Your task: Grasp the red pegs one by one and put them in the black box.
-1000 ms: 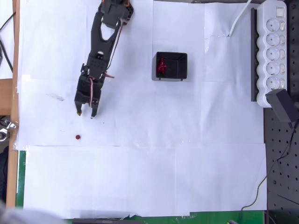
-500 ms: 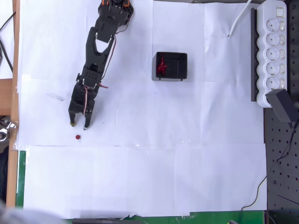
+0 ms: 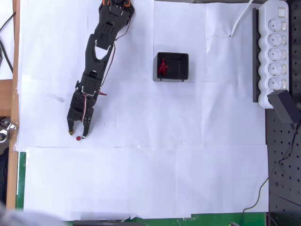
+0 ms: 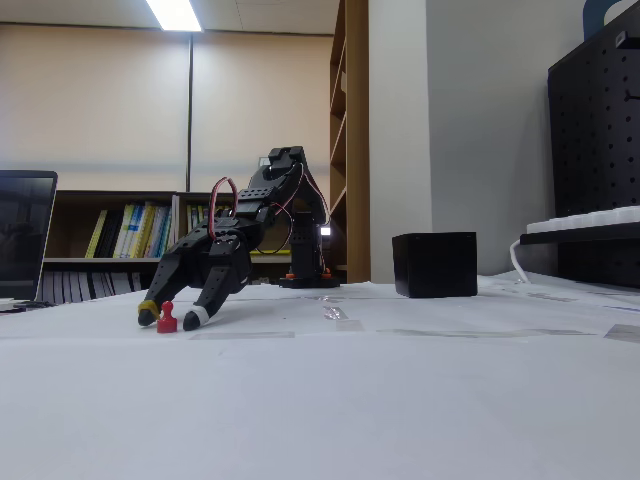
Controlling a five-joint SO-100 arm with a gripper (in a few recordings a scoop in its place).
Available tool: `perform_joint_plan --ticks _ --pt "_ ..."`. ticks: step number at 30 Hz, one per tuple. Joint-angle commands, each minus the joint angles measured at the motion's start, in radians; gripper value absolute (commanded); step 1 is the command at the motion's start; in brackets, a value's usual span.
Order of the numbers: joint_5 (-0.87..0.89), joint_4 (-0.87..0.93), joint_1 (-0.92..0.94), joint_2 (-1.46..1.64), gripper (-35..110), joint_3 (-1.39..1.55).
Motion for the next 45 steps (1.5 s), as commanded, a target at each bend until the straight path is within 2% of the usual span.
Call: perform_joint_plan --ticks 1,25,32,35,45 --pt "-0.015 -0.018 -0.015 0.014 16 0.038" --pt "-0.064 -0.133 -0.04 0.094 16 0.083" --pt "-0.064 -0.132 -0.041 0.092 10 0.083" --pt "-0.066 -0.129 -0.041 0.091 2 0.083" --pt "-0.063 -0.089 -0.037 0.072 0 0.081"
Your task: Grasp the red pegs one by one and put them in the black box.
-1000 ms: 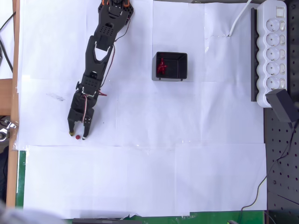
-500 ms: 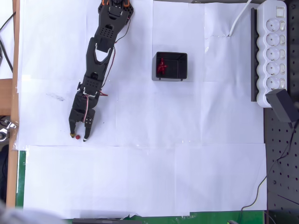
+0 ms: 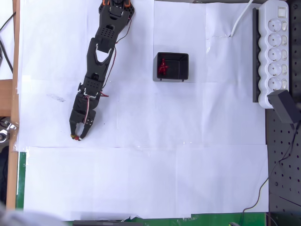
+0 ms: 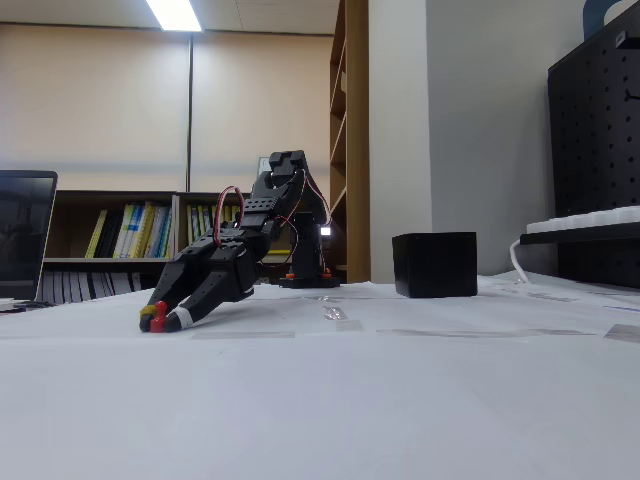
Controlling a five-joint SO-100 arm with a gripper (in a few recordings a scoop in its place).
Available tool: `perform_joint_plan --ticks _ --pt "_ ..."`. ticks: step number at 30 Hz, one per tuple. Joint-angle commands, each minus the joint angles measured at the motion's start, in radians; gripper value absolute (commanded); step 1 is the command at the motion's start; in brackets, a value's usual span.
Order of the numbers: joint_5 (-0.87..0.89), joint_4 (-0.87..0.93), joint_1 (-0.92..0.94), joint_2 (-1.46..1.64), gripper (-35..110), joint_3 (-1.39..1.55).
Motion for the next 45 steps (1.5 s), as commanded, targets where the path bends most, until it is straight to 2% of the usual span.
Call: perform_joint_plan --ticks 1,2,5,8,10,12,14,20,28,38,42,45 --pt "-0.02 0.086 -0.003 -0.037 0 0.035" --pt "-0.02 0.212 -0.005 -0.074 0 0.052" --pt "0.002 0.899 -0.021 -0.196 0 0.224" --pt "0.029 1.511 -0.077 -0.364 0 0.359" --pt "0.017 1.796 -0.141 -0.457 0 0.422" --pt "0.017 1.976 -0.218 -0.551 0 0.445" --pt "-0.091 1.974 -0.308 -0.667 0 0.403" --pt "-0.242 1.973 -0.6 -0.934 0 0.308" --pt "-0.382 1.95 -0.91 -0.988 0 0.219" --pt "-0.425 1.654 -1.014 -0.973 0 -0.202" --pt "-0.457 1.566 -1.017 -0.96 5 -0.299" --pt "-0.463 1.569 -1.015 -0.965 12 -0.325"
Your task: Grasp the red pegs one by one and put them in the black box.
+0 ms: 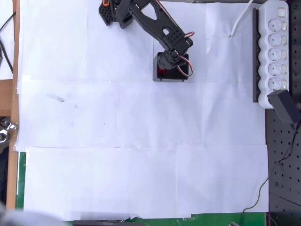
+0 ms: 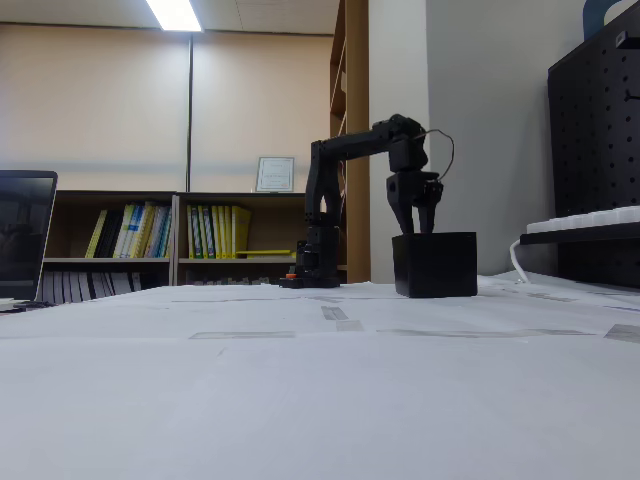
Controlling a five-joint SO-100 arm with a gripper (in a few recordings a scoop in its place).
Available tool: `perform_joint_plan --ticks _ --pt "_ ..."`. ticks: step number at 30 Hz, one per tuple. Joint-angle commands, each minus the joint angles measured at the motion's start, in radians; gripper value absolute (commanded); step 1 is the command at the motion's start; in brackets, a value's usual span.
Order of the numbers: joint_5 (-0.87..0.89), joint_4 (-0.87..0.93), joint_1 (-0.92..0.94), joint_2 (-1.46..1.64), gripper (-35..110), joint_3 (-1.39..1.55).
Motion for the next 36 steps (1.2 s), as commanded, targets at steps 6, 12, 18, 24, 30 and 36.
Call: perform_joint_plan --ticks 6,12,18,24,30,36 --pt "-0.043 0.075 0.005 -0.083 16 0.092" --pt "-0.057 0.17 0.14 -0.235 16 0.414" --pt "0.189 -0.206 0.515 -0.657 16 -0.15" --pt "0.41 -0.295 0.712 -0.953 6 -0.713" --pt "0.497 -0.287 0.744 -1.316 0 -1.123" --pt "0.489 -0.173 0.726 -1.47 0 -1.264"
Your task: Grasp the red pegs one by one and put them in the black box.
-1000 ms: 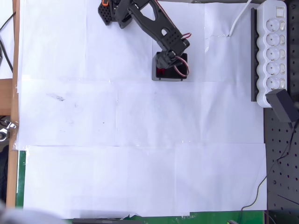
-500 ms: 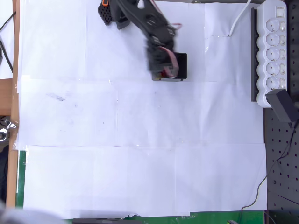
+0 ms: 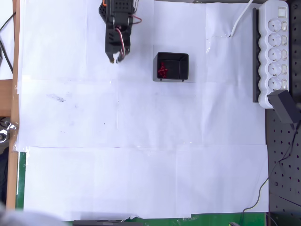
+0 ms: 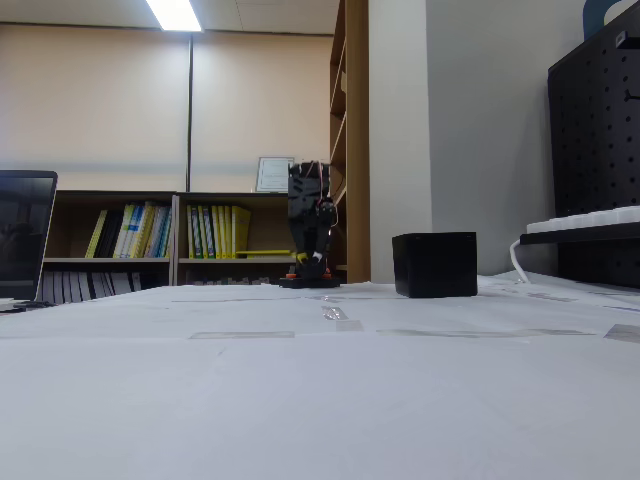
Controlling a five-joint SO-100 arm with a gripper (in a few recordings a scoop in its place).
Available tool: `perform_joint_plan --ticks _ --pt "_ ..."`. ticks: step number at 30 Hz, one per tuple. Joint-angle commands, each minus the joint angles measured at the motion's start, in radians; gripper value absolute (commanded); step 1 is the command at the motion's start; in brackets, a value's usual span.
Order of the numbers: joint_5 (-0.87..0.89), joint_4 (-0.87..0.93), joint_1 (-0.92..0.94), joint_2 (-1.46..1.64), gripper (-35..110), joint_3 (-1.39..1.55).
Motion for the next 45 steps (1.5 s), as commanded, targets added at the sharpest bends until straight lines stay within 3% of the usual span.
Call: perform_joint_plan --ticks 1,8,11,22,45 --pt "-0.006 0.046 0.005 -0.114 0 -0.054" --pt "-0.017 0.114 0.023 -0.204 0 -0.17" --pt "0.0 -0.031 0.055 -0.225 0 -0.284" --pt "-0.075 0.147 0.015 -0.298 0 -0.284" --pt "-0.098 0.16 0.005 -0.325 0 -0.284"
